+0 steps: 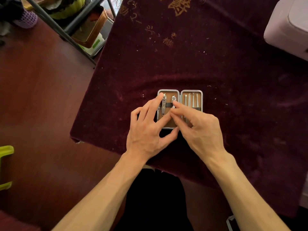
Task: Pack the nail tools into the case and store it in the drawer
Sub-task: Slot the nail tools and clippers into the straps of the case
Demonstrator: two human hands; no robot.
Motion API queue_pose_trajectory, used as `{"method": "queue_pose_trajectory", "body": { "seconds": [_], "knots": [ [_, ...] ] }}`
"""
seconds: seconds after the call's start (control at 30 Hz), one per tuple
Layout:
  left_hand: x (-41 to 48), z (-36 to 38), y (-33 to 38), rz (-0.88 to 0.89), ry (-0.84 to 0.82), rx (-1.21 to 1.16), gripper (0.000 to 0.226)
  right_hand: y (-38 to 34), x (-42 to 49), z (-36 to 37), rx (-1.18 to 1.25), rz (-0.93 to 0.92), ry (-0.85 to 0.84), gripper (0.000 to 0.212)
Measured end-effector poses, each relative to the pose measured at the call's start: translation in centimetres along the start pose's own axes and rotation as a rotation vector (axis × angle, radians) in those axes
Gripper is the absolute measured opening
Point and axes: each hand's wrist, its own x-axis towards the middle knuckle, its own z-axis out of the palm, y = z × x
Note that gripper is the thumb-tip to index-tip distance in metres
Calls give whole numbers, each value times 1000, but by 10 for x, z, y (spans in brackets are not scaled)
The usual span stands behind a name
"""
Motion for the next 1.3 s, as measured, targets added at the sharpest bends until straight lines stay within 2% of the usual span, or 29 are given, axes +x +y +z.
{"method": "queue_pose_trajectory", "body": {
  "seconds": [0.2,0.37,0.63,0.9,1.03,1.3],
  "knots": [
    [-2,3,-3,5,58,-106,48,-7,-10,7,4,34,32,23],
    [-2,2,-2,-16,66,-143,50,-14,-16,6,10,134,43,21],
    [-2,-1,-3,21,49,-140,53,-34,-25,15,207,361,89,27],
    [-2,-2,-4,16,16,-144,47,-40,-29,22,294,474,78,32],
    [-2,-3,-4,12,3,-161,47,-42,-31,25,426,559,76,33],
    [-2,-6,-3,23,6,-166,41,-54,-31,27,447,571,61,37]
  ]
}}
